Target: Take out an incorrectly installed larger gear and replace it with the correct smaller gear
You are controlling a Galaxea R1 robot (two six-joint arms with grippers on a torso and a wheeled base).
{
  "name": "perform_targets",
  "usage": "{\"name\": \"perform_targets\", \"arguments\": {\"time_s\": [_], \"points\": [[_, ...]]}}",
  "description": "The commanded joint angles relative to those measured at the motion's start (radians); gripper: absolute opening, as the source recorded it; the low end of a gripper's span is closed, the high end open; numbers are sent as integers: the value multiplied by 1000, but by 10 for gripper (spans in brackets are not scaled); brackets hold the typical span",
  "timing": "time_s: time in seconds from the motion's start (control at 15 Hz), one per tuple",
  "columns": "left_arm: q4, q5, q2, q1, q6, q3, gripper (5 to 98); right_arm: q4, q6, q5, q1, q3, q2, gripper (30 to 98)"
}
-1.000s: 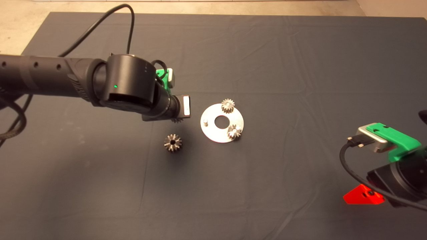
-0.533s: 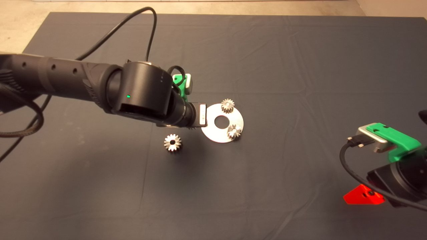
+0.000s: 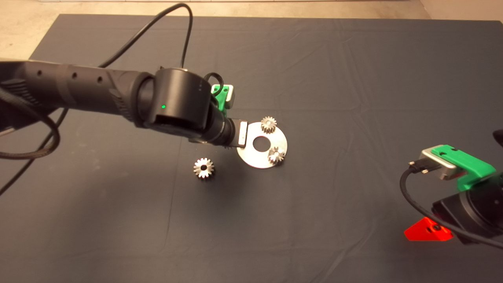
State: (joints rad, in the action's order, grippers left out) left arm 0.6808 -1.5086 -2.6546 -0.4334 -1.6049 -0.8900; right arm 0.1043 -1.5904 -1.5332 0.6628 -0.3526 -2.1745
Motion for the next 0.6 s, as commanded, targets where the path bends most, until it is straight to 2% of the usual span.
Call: {"name": "perform_targets", "arguments": {"time_s": [0.0, 0.2, 0.53], "points": [[-30, 13, -28, -22, 23, -44, 352, -26, -2, -125, 17, 2, -2, 977], [-32, 10, -46, -19, 28, -81, 352, -26, -2, -125, 17, 2, 0, 977], [-32, 10, -52, -18, 29, -90, 352, -26, -2, -125, 17, 2, 1, 977]]}}
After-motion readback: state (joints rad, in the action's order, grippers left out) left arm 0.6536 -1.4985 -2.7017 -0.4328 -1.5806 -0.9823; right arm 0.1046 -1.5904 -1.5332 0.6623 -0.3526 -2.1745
